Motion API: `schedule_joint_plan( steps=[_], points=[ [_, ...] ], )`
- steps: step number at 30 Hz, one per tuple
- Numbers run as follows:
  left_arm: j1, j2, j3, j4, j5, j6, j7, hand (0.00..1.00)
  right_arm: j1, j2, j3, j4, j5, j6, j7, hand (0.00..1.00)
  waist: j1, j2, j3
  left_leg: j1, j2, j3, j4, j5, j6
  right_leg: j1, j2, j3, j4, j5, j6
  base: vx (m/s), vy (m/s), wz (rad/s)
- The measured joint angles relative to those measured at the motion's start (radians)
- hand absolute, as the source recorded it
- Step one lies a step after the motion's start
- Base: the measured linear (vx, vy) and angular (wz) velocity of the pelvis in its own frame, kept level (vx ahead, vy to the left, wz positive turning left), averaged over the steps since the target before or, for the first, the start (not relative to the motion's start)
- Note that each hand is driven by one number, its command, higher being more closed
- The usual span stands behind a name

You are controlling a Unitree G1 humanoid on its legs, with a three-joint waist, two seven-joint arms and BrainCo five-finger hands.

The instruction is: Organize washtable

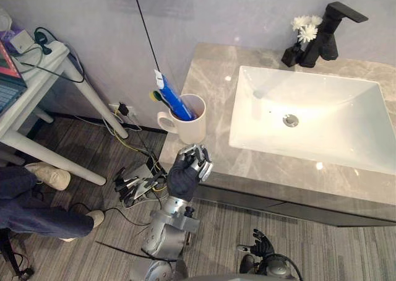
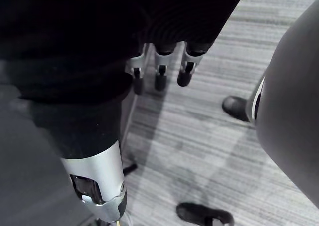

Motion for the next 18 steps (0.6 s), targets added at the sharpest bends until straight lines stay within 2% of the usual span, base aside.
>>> schedule_joint_plan(
  steps=[1, 6, 18],
  points=[
    [-0.008, 0.0, 0.02, 0.001, 0.078, -0.006, 0.029, 1.0, 0.014, 0.001, 0.001, -0.026, 0.006, -0.001, 0.0, 0.0, 0.001, -0.004, 0.003, -0.001, 0.003, 0.003, 0.0, 0.0, 0.0, -0.003, 0.002, 0.002, 0.001, 0.0, 0.0, -0.03, -0.006, -0.03],
    [-0.017, -0.015, 0.044, 0.001, 0.173, -0.023, 0.062, 1.0, 0.03, 0.0, 0.02, -0.06, 0.006, -0.003, 0.0, 0.0, 0.0, -0.013, 0.009, -0.006, 0.009, 0.016, 0.0, 0.0, 0.0, -0.018, 0.009, 0.017, 0.001, 0.003, -0.004, -0.02, -0.008, -0.09],
    [-0.06, -0.044, 0.091, 0.0, 0.173, -0.045, 0.115, 1.0, 0.043, 0.001, 0.021, -0.083, 0.015, -0.009, 0.0, 0.0, 0.002, -0.02, 0.015, -0.01, 0.01, 0.04, 0.0, -0.006, -0.008, -0.035, 0.008, 0.039, 0.0, 0.006, -0.005, 0.0, -0.001, -0.05]
  ],
)
